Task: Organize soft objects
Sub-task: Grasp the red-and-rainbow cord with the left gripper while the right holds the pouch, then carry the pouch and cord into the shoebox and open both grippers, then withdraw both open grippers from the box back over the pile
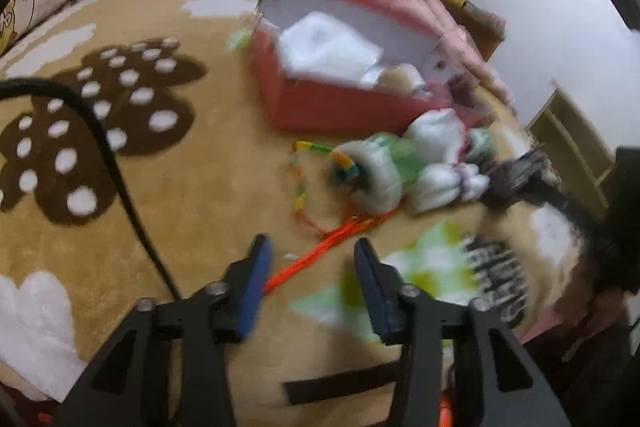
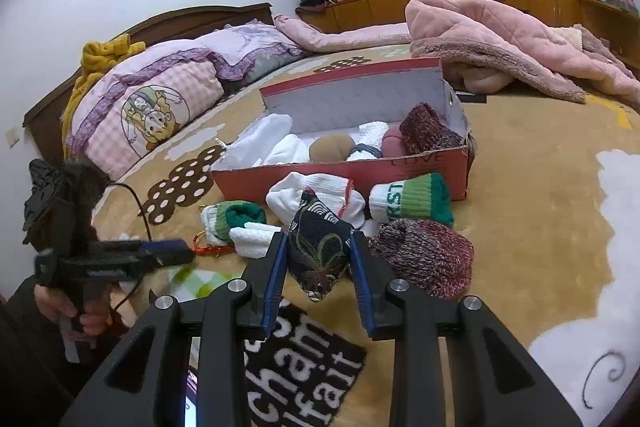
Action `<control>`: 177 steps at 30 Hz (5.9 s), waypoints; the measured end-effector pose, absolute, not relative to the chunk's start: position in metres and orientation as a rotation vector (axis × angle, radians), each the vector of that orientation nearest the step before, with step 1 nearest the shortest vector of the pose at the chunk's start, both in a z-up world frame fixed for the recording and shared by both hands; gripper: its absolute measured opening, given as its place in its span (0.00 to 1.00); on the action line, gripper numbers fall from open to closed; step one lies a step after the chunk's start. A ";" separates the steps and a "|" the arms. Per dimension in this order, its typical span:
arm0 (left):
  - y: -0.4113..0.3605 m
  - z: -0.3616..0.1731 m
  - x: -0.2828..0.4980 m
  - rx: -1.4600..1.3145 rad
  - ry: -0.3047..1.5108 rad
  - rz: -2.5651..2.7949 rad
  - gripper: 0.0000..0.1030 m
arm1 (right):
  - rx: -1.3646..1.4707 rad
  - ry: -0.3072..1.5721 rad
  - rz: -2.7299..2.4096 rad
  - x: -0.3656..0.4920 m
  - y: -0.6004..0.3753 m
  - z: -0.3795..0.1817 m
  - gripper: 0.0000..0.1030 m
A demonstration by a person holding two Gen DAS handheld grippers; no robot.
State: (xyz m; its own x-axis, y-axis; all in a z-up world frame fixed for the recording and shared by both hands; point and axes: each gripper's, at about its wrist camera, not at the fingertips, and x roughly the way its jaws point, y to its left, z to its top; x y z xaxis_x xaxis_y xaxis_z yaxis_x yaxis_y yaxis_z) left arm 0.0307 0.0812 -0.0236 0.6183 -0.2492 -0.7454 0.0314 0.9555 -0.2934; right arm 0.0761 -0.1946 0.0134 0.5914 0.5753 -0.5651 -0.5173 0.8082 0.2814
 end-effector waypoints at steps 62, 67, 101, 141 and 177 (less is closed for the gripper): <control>0.076 0.054 0.123 -0.257 0.485 -0.285 0.01 | 0.004 0.510 0.548 0.155 -0.164 0.049 0.31; 0.072 0.027 0.136 -0.221 0.558 -0.235 0.01 | -0.055 0.610 0.534 0.174 -0.148 0.029 0.31; 0.070 -0.009 0.156 -0.209 0.682 -0.166 0.10 | -0.127 0.709 0.487 0.192 -0.134 0.003 0.40; 0.061 0.037 0.095 -0.203 0.570 -0.237 0.66 | -0.088 0.596 0.433 0.143 -0.145 0.043 0.77; 0.047 -0.001 0.059 -0.072 0.679 -0.438 0.49 | -0.179 0.811 0.491 0.096 -0.213 -0.022 0.77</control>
State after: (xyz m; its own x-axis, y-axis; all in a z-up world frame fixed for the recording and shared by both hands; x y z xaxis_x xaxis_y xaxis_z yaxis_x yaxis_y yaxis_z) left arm 0.0589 0.0472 -0.0006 0.6910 -0.4150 -0.5919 0.3685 0.9066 -0.2054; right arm 0.0965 -0.2130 -0.0222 0.5843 0.3507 -0.7318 -0.4852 0.8738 0.0313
